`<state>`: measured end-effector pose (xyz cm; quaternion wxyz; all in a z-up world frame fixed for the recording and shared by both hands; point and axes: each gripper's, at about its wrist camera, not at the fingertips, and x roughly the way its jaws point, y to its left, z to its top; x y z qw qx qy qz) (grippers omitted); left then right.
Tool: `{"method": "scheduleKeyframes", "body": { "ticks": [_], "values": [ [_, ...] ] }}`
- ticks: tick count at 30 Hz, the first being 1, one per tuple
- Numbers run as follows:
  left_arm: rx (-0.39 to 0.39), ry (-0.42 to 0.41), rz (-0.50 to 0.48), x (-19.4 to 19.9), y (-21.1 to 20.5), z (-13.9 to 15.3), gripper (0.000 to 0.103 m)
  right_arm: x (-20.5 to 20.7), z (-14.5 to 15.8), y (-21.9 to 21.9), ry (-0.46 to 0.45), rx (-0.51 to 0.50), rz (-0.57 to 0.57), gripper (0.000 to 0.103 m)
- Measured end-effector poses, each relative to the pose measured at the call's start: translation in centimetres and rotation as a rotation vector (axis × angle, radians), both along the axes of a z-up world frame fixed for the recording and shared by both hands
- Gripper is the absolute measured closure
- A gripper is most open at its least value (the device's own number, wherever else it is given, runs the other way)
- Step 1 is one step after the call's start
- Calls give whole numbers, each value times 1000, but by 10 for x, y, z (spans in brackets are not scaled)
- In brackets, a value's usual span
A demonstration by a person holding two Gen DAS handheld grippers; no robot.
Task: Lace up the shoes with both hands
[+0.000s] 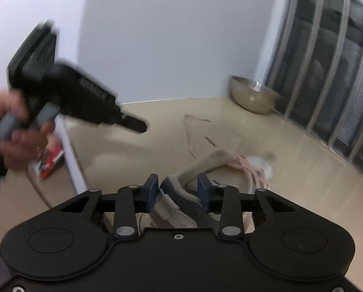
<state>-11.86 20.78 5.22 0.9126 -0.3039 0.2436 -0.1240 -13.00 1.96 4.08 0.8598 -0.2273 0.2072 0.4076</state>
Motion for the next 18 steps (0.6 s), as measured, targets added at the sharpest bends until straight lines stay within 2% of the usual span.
{"method": "scheduleKeyframes", "body": {
  "ticks": [2, 3, 4, 5, 8, 10, 12, 14, 15, 16, 18],
  "values": [
    [49, -28, -76, 6, -14, 9, 88, 2, 6, -7, 16, -49, 71, 72],
    [65, -32, -109, 12, -24, 11, 76, 3, 10, -14, 29, -98, 138, 73],
    [81, -36, -141, 17, -35, 12, 71, 4, 14, -23, 35, -136, 193, 76],
    [95, -46, -182, 21, -46, 13, 71, 5, 18, -35, 37, -180, 233, 76],
    [135, -87, -300, 24, -82, 12, 71, 13, 26, -59, 55, -252, 194, 70],
    [162, -100, -322, 22, -97, 9, 69, 6, 27, -64, -1, -294, 154, 68],
    [169, -99, -329, 22, -106, 5, 69, -2, 27, -66, -21, -267, 134, 66],
    [166, -89, -317, 25, -110, 2, 72, -7, 24, -65, -9, -208, 106, 66],
    [159, -75, -314, 28, -110, 1, 78, -7, 20, -64, -14, -196, 90, 65],
    [149, -57, -313, 31, -109, 0, 94, -7, 16, -62, -20, -185, 75, 64],
    [91, -38, -315, 33, -103, -4, 101, -6, 9, -59, -32, -162, 44, 65]
  ]
}}
